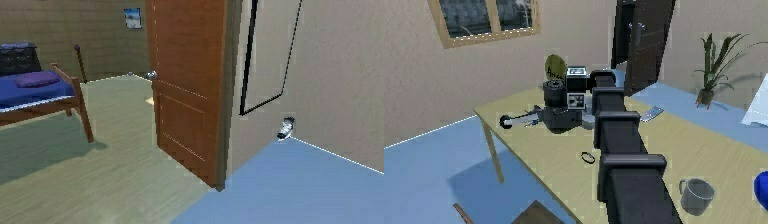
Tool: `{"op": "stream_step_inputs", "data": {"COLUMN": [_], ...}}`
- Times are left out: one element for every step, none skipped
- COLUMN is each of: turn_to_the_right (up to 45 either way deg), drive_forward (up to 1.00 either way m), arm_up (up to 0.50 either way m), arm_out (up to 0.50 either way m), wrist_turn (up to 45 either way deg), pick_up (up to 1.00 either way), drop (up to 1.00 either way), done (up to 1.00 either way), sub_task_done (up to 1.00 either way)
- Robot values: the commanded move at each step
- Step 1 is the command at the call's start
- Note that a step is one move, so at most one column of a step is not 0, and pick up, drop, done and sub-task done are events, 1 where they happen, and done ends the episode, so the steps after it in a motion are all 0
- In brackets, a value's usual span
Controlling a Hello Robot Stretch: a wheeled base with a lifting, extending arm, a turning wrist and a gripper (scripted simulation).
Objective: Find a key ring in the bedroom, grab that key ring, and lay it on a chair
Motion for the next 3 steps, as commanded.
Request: {"op": "stream_step_inputs", "data": {"turn_to_the_right": [0.0, 0.0, 0.0], "drive_forward": [0.00, 0.00, 0.00], "arm_up": [0.00, 0.00, 0.00], "arm_out": [0.00, -0.10, 0.00], "wrist_turn": [0.0, 0.0, 0.0], "pick_up": [0.00, 0.00, 0.00], "drop": [1.00, 0.00, 0.00], "done": [0.00, 0.00, 1.00], "sub_task_done": [0.00, 0.00, 0.00]}}
